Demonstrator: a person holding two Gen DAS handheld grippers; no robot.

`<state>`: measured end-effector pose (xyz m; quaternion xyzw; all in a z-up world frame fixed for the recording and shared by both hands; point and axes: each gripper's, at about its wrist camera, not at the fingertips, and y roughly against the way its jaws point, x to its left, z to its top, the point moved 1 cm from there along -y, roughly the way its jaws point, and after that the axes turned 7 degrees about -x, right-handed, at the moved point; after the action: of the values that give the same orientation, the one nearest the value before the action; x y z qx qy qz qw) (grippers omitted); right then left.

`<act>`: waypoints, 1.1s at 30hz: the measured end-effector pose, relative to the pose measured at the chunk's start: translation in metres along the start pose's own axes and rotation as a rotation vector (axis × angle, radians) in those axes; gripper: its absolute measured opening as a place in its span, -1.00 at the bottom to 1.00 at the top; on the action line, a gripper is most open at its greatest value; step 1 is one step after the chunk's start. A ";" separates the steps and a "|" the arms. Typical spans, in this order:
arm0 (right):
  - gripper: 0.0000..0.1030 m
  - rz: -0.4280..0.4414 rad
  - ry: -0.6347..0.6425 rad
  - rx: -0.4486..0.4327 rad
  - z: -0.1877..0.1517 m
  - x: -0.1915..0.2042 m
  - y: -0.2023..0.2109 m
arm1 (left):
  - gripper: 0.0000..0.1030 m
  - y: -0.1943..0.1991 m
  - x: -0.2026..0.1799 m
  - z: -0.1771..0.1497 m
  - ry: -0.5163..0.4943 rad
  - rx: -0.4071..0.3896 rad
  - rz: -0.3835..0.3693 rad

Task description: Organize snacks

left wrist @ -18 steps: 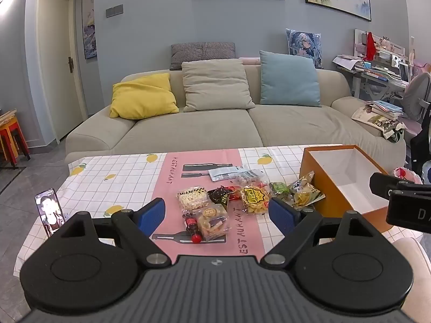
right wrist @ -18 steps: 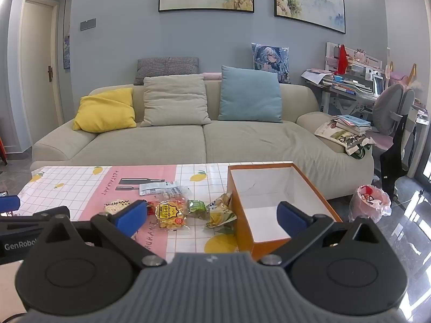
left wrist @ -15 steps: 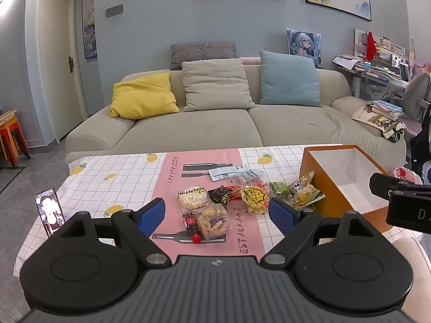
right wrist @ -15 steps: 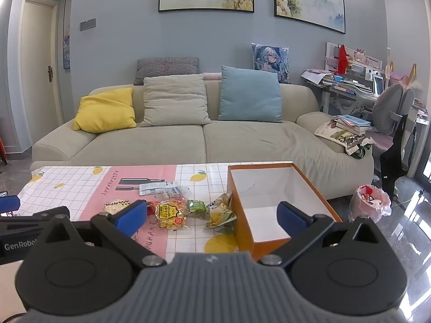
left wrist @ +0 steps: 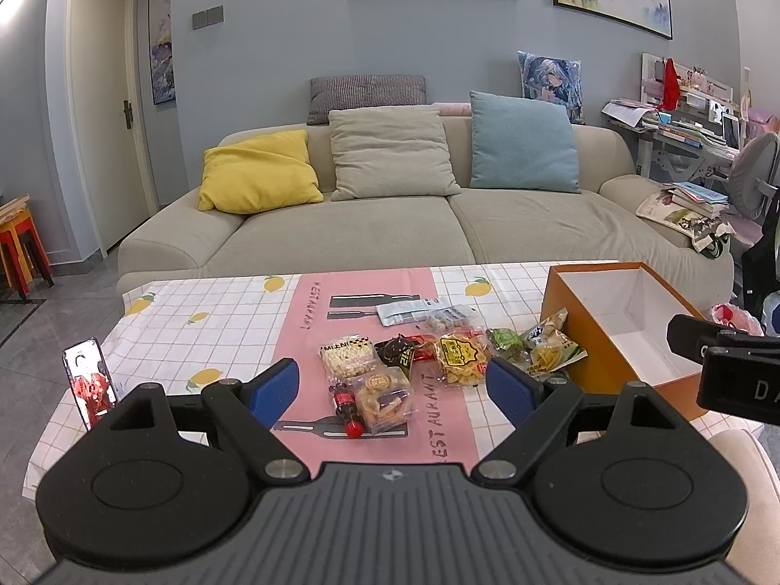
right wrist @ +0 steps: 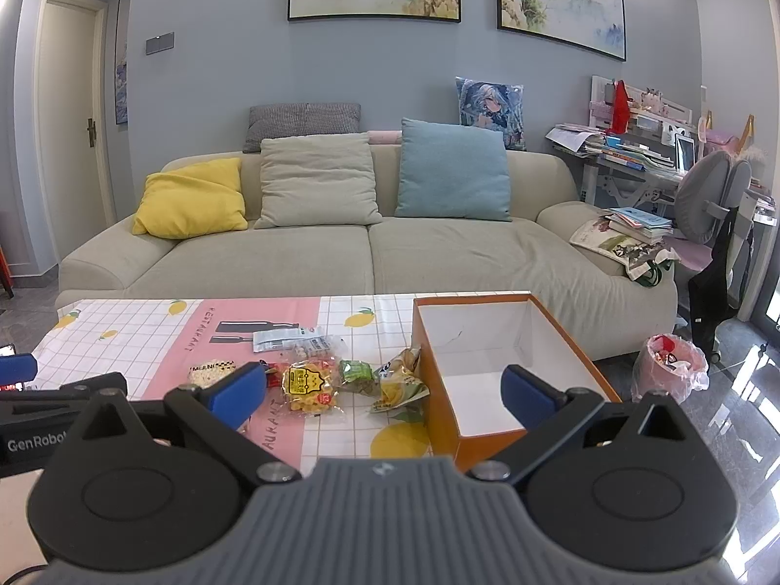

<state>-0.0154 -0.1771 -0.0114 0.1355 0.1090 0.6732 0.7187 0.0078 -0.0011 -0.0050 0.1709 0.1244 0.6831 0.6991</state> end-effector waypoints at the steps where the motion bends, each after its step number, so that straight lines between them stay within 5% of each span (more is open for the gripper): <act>1: 0.94 0.000 0.000 0.001 0.000 0.000 0.000 | 0.96 0.000 0.000 0.000 0.000 -0.001 0.001; 33: 0.94 0.000 -0.001 0.007 -0.004 0.000 -0.003 | 0.96 -0.001 0.000 0.000 0.002 0.000 0.000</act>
<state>-0.0139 -0.1771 -0.0163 0.1382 0.1109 0.6728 0.7183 0.0081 -0.0006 -0.0056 0.1703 0.1250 0.6832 0.6991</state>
